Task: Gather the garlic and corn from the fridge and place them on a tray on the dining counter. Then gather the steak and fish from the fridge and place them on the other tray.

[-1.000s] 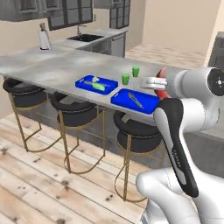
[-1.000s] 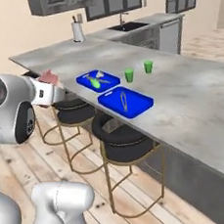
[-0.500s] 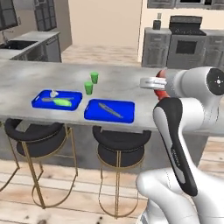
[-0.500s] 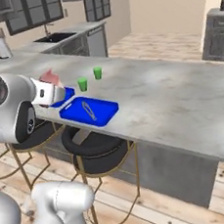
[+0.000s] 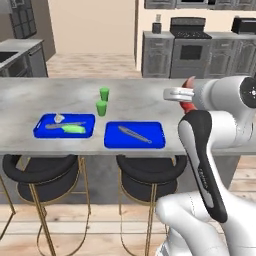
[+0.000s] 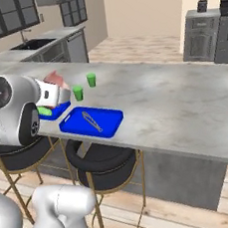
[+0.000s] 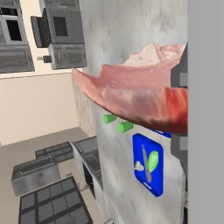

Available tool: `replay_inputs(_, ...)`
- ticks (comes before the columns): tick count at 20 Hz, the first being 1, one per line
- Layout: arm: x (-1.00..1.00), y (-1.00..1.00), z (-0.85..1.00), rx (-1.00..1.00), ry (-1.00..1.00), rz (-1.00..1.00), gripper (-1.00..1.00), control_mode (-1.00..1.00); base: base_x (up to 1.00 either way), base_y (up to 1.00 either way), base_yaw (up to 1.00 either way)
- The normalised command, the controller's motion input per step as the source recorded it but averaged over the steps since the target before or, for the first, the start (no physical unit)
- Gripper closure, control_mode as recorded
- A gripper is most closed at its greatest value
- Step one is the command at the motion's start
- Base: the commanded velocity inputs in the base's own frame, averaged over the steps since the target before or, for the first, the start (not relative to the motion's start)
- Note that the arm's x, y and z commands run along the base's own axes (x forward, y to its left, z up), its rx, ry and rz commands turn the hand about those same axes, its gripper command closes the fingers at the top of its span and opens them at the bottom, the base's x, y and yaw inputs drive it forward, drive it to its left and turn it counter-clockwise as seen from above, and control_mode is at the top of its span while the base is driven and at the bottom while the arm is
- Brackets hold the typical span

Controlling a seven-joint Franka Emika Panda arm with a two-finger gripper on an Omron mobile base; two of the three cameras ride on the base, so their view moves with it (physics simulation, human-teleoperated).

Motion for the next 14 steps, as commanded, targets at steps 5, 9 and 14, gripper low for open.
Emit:
replay_inputs(5,0.0,0.0,0.0,0.0,0.0,0.0,1.0,1.0,0.67,0.15,-0.09)
replay_inputs(9,0.0,0.0,0.0,0.0,0.0,0.0,1.0,1.0,0.27,0.01,-0.05)
replay_inputs(14,0.0,0.0,0.0,0.0,0.0,0.0,1.0,1.0,0.04,0.0,-0.01)
